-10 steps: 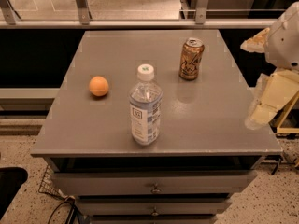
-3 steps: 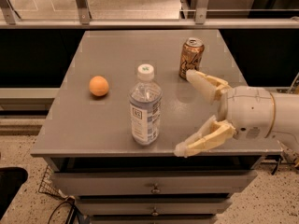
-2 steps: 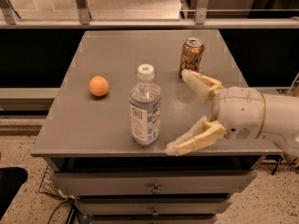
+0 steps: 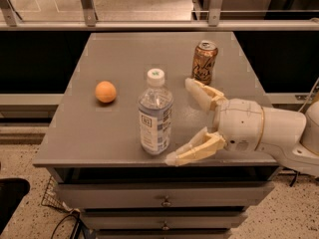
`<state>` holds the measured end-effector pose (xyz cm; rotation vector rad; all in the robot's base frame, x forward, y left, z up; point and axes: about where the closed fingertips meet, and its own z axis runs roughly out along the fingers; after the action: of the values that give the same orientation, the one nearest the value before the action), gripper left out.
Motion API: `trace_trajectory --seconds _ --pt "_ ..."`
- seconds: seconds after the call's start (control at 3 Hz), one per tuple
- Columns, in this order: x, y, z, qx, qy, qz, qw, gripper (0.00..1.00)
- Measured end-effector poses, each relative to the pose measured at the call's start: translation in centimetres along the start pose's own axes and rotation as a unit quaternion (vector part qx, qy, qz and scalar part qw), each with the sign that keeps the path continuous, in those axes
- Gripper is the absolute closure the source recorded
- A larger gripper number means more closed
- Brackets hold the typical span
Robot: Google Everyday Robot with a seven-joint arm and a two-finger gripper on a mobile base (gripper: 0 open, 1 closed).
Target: Pick blue plastic bottle
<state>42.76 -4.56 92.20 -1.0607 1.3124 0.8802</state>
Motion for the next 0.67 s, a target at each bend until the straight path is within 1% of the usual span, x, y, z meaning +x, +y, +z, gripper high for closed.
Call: trace_trajectory --seconds 0.33,0.67 --pt "0.8 0.0 1.0 -0.006 -0.01 0.012 0.9999 0.0" --pt "1.4 0.3 2.1 -0.014 -0.012 0.018 0.9997 0.0"
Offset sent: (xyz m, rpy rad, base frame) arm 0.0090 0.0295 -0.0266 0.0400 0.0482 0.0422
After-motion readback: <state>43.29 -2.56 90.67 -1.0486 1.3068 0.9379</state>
